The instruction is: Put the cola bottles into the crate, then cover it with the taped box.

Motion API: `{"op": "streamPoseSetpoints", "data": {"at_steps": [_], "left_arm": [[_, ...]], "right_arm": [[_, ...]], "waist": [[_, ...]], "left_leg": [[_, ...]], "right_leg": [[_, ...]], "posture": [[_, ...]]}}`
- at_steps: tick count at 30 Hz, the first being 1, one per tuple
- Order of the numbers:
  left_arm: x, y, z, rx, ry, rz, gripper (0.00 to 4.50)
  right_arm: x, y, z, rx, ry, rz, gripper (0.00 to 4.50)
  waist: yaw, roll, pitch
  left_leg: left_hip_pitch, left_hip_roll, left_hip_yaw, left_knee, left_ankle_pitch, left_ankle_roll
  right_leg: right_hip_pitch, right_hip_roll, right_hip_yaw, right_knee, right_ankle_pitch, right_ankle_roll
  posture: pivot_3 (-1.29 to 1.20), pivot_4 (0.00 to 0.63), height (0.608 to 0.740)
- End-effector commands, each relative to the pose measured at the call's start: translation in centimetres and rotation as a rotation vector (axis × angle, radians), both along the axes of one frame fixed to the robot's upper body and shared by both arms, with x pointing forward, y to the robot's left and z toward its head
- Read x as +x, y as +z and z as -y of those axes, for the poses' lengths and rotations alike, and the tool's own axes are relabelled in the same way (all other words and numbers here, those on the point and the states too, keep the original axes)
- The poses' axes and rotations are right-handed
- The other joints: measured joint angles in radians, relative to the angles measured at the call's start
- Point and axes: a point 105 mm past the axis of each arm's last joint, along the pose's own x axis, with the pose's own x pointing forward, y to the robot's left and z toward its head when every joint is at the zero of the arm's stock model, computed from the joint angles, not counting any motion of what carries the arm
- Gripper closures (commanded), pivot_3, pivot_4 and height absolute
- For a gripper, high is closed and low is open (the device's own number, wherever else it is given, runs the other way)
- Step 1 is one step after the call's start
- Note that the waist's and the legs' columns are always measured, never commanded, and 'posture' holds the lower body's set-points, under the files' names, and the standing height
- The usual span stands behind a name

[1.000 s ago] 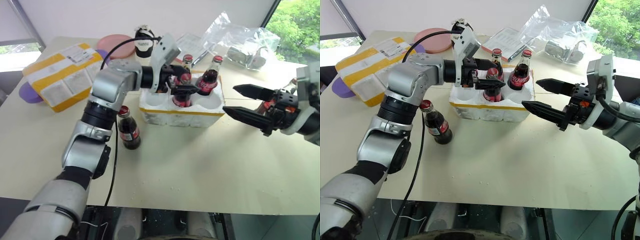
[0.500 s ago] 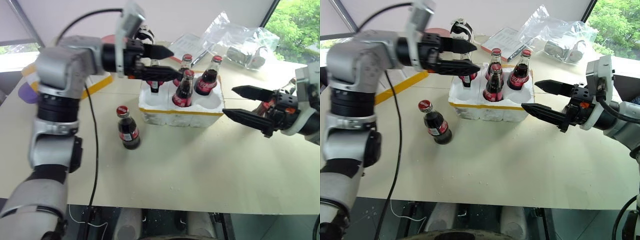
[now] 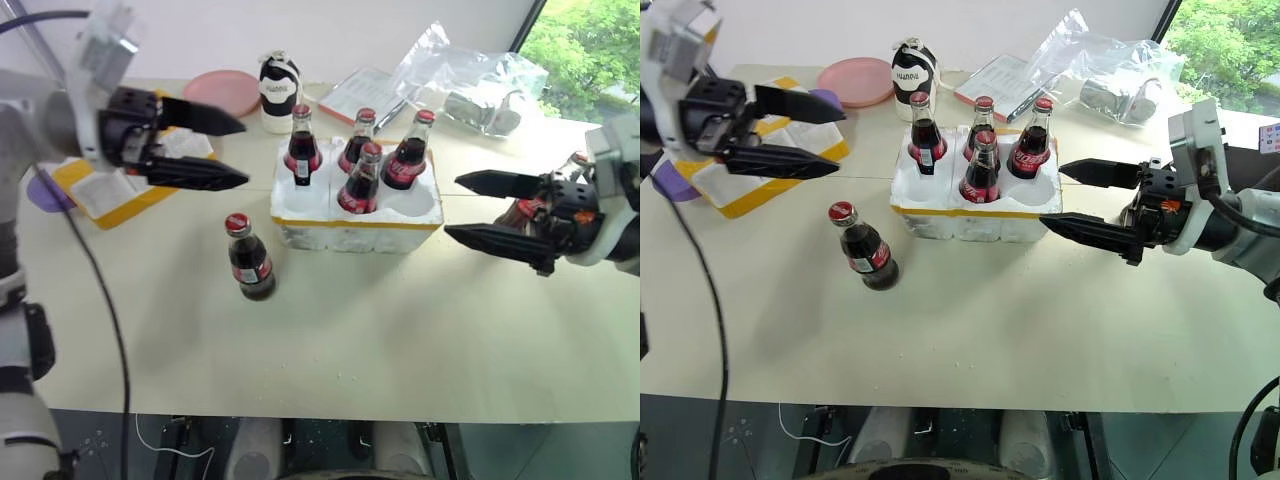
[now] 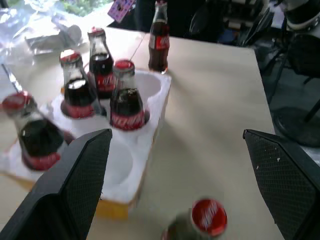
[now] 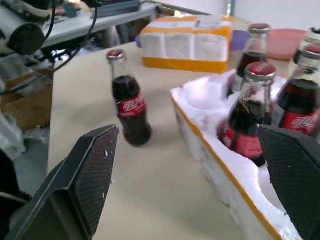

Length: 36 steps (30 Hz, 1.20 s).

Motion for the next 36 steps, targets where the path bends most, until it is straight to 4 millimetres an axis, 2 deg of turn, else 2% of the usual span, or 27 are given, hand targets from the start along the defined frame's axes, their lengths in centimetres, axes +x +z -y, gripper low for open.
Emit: {"op": "streamPoseSetpoints", "data": {"at_steps": [1, 6, 8, 11, 21, 27, 36], "left_arm": [[-1.6, -0.7, -2.1, 0.086, 0.031, 0.055, 0.10], [-2.7, -3.9, -3.7, 0.138, 0.091, 0.021, 0.10], [-3.2, -4.4, -3.8, 0.139, 0.096, 0.024, 0.10], [-3.6, -4.6, -3.9, 0.107, 0.113, 0.020, 0.10], [-3.4, -9.3, -2.9, 0.117, 0.123, 0.009, 0.10], [-1.6, -10.9, -2.1, 0.071, 0.156, 0.033, 0.10], [0.2, -13.9, 0.6, 0.021, 0.154, 0.015, 0.10]], "right_arm": [[-0.7, 0.0, -2.3, -0.008, 0.087, 0.017, 0.00], [-0.6, -2.3, -5.0, -0.019, 0.143, -0.032, 0.00], [-0.4, -3.2, -5.8, -0.035, 0.155, -0.034, 0.00], [-0.1, -3.3, -6.3, -0.021, 0.166, -0.032, 0.00], [-0.4, -2.6, -6.0, -0.008, 0.191, -0.033, 0.00], [-0.3, -2.1, -5.4, -0.006, 0.170, -0.035, 0.00], [-0.3, -1.3, -4.6, -0.010, 0.123, -0.028, 0.00]], "waist": [[-0.002, 0.000, 0.000], [0.004, 0.000, 0.000], [0.005, 0.000, 0.000], [0.003, 0.000, 0.000], [0.002, 0.001, 0.000], [0.002, 0.001, 0.000], [0.002, 0.000, 0.000]], "left_leg": [[0.000, 0.000, 0.000, 0.000, 0.000, 0.000], [0.000, 0.001, 0.000, 0.000, 0.000, 0.000], [-0.001, 0.001, -0.001, 0.000, 0.000, 0.000], [-0.001, 0.000, 0.000, 0.000, 0.000, 0.000], [0.000, 0.000, 0.001, -0.001, 0.000, 0.000], [0.000, 0.000, 0.001, -0.001, 0.000, 0.000], [0.000, 0.000, 0.001, -0.001, 0.000, 0.000]], "right_leg": [[0.000, 0.000, 0.000, 0.000, 0.000, 0.000], [0.000, 0.000, 0.000, 0.000, 0.000, 0.000], [-0.001, 0.000, 0.000, 0.000, 0.000, 0.000], [-0.001, -0.001, 0.000, 0.000, 0.000, -0.001], [0.000, 0.000, 0.000, 0.000, 0.000, -0.001], [0.000, 0.000, 0.000, 0.000, 0.000, -0.001], [0.000, 0.000, 0.000, 0.000, 0.001, -0.001]], "posture": [[0.00, 0.150, 0.740], [0.00, 0.150, 0.740], [0.00, 0.150, 0.740], [0.00, 0.150, 0.740], [0.00, 0.150, 0.740], [0.00, 0.150, 0.740], [0.00, 0.150, 0.740]]}}
